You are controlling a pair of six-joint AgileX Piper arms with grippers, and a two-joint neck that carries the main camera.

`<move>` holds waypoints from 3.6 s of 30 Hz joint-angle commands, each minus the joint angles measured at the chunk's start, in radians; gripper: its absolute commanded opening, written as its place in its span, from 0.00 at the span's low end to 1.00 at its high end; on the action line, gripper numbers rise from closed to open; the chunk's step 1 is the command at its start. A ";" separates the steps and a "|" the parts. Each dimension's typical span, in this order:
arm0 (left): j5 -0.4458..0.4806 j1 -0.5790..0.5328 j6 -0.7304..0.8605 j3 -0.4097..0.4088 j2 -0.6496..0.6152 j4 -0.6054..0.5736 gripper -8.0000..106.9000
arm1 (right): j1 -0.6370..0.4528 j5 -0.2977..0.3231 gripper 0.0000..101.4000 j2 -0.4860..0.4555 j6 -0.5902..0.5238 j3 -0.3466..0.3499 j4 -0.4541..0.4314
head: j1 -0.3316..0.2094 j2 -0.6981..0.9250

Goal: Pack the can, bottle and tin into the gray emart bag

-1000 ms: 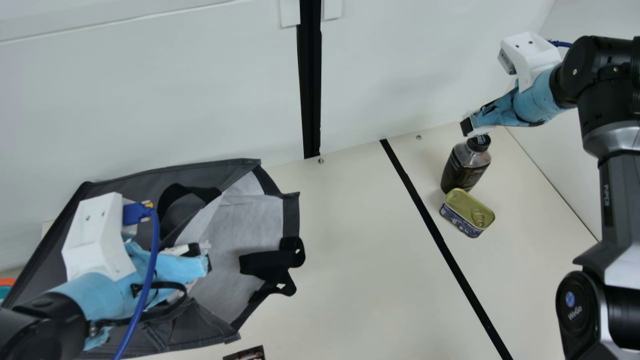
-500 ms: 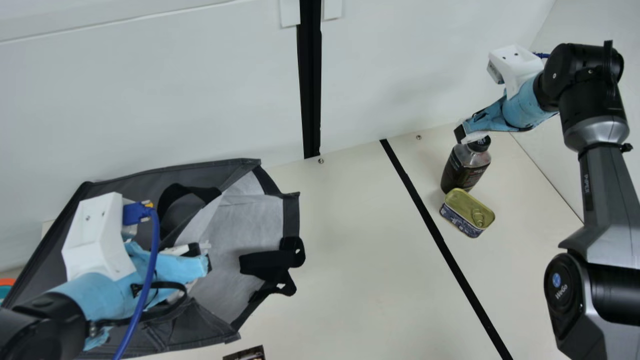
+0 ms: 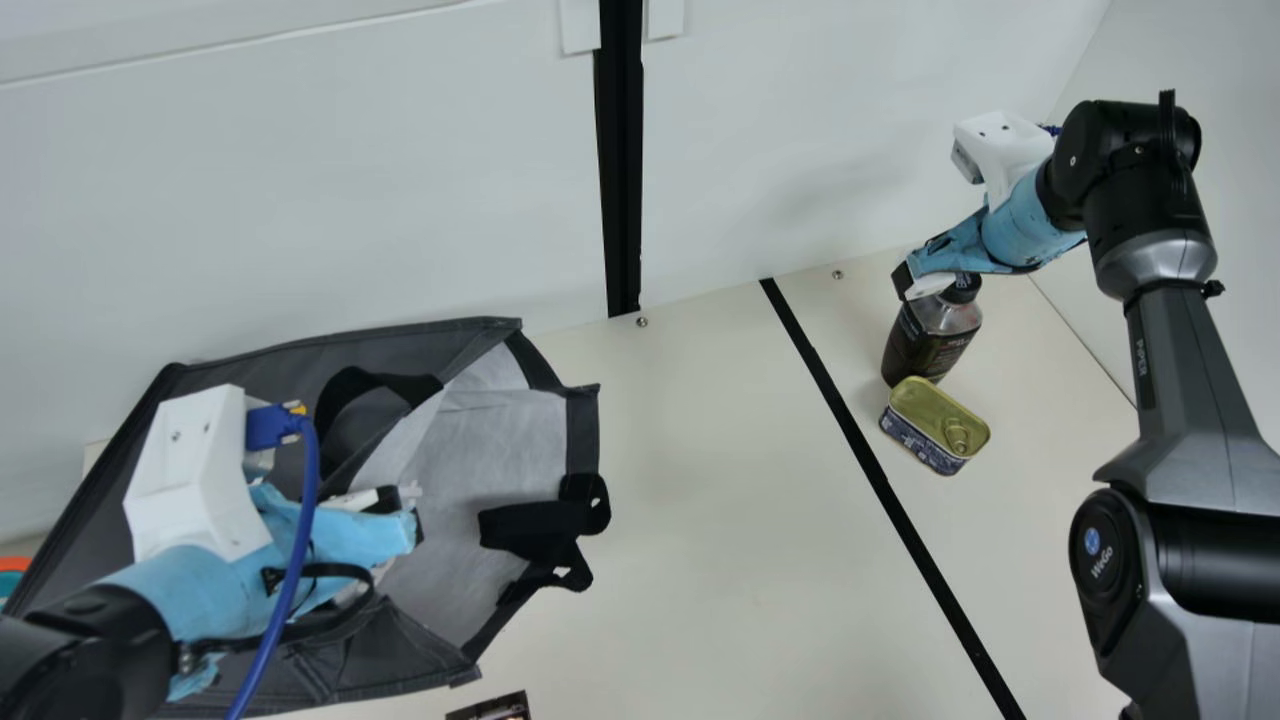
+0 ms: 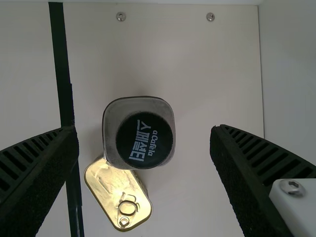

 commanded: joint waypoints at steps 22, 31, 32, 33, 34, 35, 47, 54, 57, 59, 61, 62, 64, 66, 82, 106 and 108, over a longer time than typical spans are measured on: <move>0.000 0.000 0.000 0.000 0.000 0.000 0.16 | 0.000 0.001 0.57 0.046 0.014 -0.001 0.009 | -0.023 -0.002; 0.000 0.000 0.000 0.000 0.000 0.000 0.16 | 0.000 0.001 0.00 0.049 0.024 -0.006 0.012 | -0.023 -0.002; 0.000 0.000 0.000 0.000 0.000 0.000 0.16 | 0.000 0.001 0.00 0.049 0.024 -0.007 0.012 | -0.023 -0.002; 0.000 0.000 0.000 0.000 0.000 0.000 0.16 | -0.001 0.001 0.00 0.049 0.025 -0.008 0.013 | -0.023 -0.002; 0.000 0.000 0.000 0.000 0.000 0.000 0.16 | -0.001 0.001 0.00 0.048 0.025 -0.008 0.014 | -0.023 -0.002; 0.000 0.000 0.000 0.000 0.000 0.000 0.16 | -0.002 0.001 0.00 0.048 0.026 -0.010 0.015 | -0.023 -0.002; 0.000 0.000 0.000 0.000 0.000 0.000 0.16 | -0.001 0.001 0.00 0.041 0.014 -0.036 0.044 | -0.023 -0.002; 0.000 0.000 0.000 0.000 0.000 0.000 0.16 | 0.011 0.001 0.00 0.026 0.001 -0.044 0.059 | -0.023 -0.002; 0.000 0.000 0.000 0.000 0.000 0.000 0.16 | 0.018 0.001 0.00 0.018 -0.005 -0.044 0.064 | -0.023 -0.002; 0.000 0.000 0.000 0.000 0.000 0.000 0.16 | 0.022 0.001 0.00 0.011 -0.009 -0.043 0.067 | -0.023 -0.002; 0.000 0.000 0.000 0.000 0.000 0.000 0.16 | 0.027 0.001 0.00 0.004 -0.013 -0.041 0.069 | -0.023 -0.002; 0.000 0.000 0.000 0.000 0.000 0.000 0.16 | 0.030 0.001 0.00 0.000 -0.015 -0.040 0.071 | -0.023 -0.002; 0.000 0.000 0.000 0.000 0.000 0.000 0.16 | 0.034 0.001 0.00 -0.008 -0.019 -0.036 0.074 | -0.023 -0.002; 0.000 0.000 0.000 0.000 0.000 0.000 0.16 | 0.039 0.001 0.00 -0.018 -0.024 -0.031 0.077 | -0.023 -0.002; 0.000 0.000 0.000 0.000 0.000 0.000 0.16 | 0.084 0.001 0.00 -0.115 -0.073 0.037 0.098 | -0.023 -0.002; 0.000 0.000 0.000 0.000 0.000 0.000 0.16 | 0.142 0.001 0.00 -0.261 -0.160 0.162 0.133 | -0.023 -0.002; 0.000 0.000 0.000 0.000 0.000 0.000 0.16 | 0.147 0.001 0.00 -0.272 -0.163 0.173 0.134 | -0.023 -0.002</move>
